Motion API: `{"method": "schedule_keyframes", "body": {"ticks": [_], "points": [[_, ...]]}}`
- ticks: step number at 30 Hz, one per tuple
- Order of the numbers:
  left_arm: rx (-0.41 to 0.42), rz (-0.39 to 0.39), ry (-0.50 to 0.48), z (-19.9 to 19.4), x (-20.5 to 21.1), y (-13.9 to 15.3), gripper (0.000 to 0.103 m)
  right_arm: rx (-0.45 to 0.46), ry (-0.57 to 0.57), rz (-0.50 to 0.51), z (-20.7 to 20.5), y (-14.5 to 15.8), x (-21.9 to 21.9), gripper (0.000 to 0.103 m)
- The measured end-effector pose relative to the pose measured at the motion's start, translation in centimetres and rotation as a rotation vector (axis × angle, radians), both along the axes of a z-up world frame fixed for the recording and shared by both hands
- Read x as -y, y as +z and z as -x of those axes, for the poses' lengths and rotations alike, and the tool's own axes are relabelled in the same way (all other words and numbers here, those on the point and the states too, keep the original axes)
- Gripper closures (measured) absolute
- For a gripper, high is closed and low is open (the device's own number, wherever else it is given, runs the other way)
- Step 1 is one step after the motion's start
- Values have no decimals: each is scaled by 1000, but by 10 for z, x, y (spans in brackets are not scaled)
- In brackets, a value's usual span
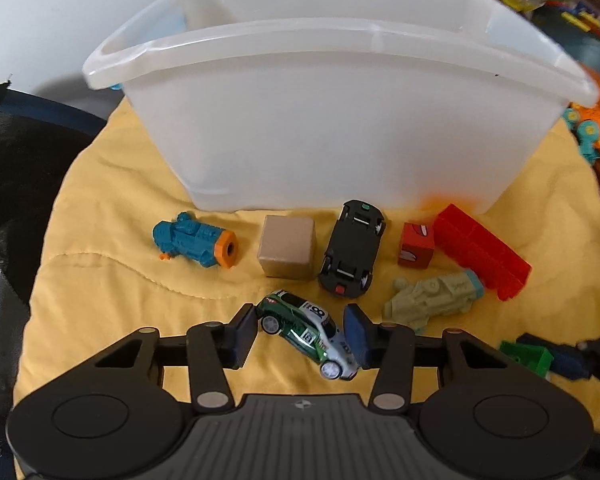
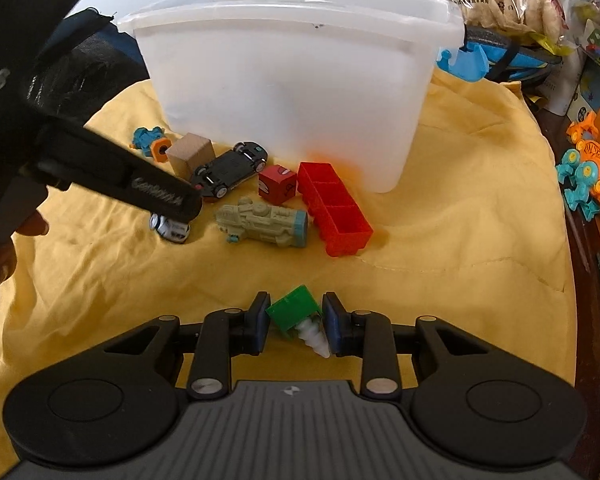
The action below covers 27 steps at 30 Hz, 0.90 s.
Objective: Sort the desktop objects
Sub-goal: 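Grasp the green toy piece with the right gripper while the left grasps the green car, then lift the green car and green piece up over the white bin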
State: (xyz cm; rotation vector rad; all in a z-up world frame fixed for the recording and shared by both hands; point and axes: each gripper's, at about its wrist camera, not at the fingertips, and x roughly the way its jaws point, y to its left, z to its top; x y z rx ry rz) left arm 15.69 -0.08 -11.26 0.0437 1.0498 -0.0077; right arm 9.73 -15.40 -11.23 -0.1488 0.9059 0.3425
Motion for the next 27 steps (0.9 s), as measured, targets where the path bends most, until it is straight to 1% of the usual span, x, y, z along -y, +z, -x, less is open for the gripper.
{"method": "schedule_keyframes", "body": {"ticks": [2,7,10,11,13,16,17,19,22,23,27], "points": [[-4,18,-29,3,-7,2,53,7,-3,1,2,2,0,71],[-21,8,-80,6,-9,6,53,6,-15,0,2,1,1,71],[-25,7,-79,4,-8,4,52,-11,-33,3,-1,-3,1,68],[-24,6,-80,4,-8,4,51,-13,-39,6,-2,-4,1,65],[-27,1,-86,4,-6,2,49,-17,-43,15,-3,-6,1,63],[-43,34,-94,7,-6,2,46,-21,-39,32,-4,-5,-2,63],[-44,42,-96,9,-6,2,45,-22,-37,36,-4,-5,-3,67],[-35,42,-114,13,-6,4,46,-22,-30,44,-3,-4,-5,73],[-23,5,-167,19,-3,11,52,-14,-21,51,0,-2,-7,74],[-14,-11,-182,22,-1,14,55,-11,-23,50,1,-1,-8,74],[29,-50,-213,33,3,29,60,13,-28,46,4,8,-11,74]]}}
